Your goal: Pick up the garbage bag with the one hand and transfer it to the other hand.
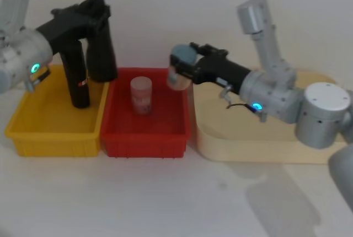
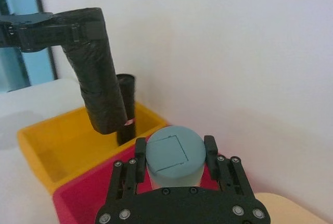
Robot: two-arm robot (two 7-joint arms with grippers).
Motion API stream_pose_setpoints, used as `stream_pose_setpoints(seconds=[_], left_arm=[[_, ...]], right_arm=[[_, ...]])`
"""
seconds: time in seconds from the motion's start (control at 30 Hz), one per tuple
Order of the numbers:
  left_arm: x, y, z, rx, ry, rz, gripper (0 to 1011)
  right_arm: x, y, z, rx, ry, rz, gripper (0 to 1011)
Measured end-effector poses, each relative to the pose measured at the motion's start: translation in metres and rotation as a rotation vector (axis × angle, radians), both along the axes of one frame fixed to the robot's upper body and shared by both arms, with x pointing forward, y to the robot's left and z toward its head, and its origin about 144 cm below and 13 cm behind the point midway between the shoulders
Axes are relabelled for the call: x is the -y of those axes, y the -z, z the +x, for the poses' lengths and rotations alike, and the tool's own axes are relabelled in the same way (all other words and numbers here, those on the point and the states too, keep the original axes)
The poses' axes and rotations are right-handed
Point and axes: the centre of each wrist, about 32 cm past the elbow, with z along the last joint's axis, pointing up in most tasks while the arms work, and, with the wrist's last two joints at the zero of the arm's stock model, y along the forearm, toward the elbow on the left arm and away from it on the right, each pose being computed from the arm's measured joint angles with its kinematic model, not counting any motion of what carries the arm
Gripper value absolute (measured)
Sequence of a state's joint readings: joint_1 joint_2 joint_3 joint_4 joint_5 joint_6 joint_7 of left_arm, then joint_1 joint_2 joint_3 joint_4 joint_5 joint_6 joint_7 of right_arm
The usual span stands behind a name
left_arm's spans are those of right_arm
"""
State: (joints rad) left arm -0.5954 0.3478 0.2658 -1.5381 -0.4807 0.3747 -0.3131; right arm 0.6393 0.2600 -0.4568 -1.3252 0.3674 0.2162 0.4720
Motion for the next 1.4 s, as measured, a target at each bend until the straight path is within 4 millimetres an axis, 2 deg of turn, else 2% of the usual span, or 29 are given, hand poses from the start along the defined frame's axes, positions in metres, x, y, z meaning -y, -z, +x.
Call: stream_pose_setpoints(seconds=[0.2,0.4,0.73,1.2,1.4], left_arm=[[0.019,-0.014,0.015,0.003,0.059,0.006,341],[0.038,-0.020,0.029,-0.010,0.117,0.012,341],[0.086,-0.025,0.056,-0.023,0.252,0.020,341],[0.144,-0.027,0.078,-0.022,0.381,0.039,341],[0.158,-0.026,0.082,-0.020,0.400,0.052,341]], right_arm=[[0.024,-0.004,-0.013,0.011,0.066,0.012,645],[0.042,-0.005,-0.024,0.012,0.122,0.017,645],[0.076,-0.005,-0.045,0.018,0.237,0.033,645],[0.101,-0.001,-0.058,0.008,0.350,0.012,645],[0.107,0.002,-0.058,0.002,0.385,-0.006,645]])
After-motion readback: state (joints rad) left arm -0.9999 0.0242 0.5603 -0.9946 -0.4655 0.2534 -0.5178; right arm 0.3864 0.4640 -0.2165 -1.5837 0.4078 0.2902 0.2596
